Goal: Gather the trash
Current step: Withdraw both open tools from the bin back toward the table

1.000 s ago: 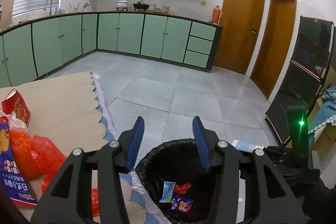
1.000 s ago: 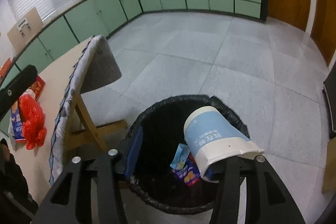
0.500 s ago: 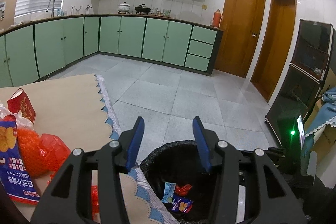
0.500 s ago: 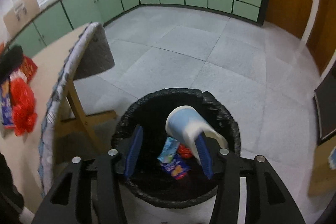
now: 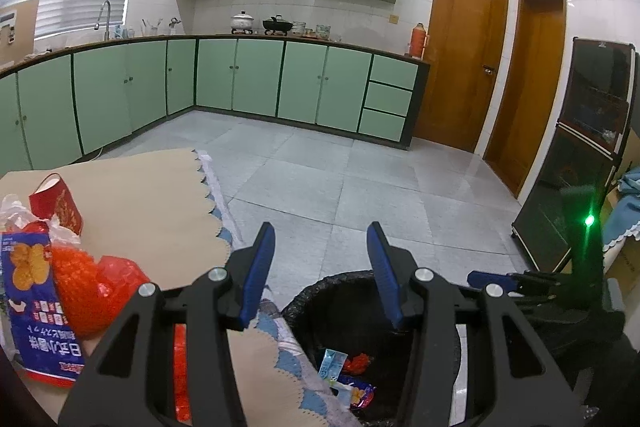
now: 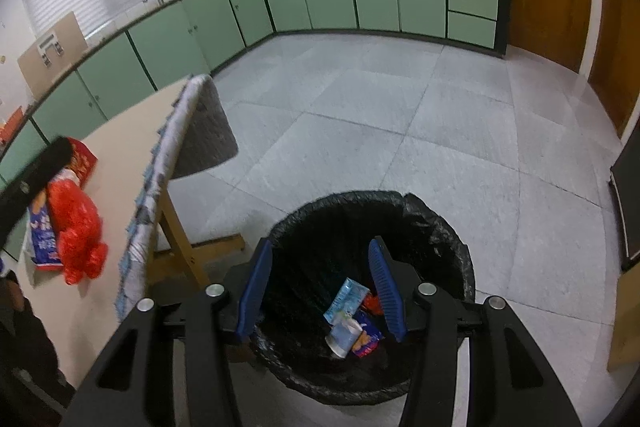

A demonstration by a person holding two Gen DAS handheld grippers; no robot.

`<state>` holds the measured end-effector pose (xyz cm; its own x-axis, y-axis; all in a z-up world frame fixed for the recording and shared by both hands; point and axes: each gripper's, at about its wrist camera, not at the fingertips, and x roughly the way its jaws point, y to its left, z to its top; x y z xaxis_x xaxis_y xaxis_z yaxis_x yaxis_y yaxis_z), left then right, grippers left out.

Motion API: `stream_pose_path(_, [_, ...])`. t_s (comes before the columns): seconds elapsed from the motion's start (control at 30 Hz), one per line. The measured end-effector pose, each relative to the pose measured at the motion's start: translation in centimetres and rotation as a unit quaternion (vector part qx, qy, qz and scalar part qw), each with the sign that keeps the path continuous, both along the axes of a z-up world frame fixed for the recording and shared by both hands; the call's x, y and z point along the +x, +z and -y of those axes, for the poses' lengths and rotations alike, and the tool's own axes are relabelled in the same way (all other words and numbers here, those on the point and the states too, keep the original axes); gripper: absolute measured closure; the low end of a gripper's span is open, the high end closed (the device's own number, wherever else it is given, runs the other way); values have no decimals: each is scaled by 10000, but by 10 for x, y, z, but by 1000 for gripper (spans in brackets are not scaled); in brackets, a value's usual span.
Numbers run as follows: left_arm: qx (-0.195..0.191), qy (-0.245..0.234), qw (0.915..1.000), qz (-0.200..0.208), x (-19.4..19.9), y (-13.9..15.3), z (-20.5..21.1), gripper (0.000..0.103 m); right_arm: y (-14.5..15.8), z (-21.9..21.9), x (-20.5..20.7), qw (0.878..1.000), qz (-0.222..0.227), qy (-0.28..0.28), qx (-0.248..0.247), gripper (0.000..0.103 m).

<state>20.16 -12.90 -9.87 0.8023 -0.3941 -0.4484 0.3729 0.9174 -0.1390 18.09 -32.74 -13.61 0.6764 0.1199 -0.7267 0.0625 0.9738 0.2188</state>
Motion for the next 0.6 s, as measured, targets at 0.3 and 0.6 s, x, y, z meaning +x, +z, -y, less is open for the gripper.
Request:
stream_pose_path(0.3, [111, 280, 9995, 74, -9, 3, -34, 56, 39, -38, -4, 9988, 423, 228, -96, 53])
stream_pose_path(0.6, [232, 908, 9955, 149, -19, 3, -109, 56, 49, -114, -2, 9948, 764, 659, -108, 53])
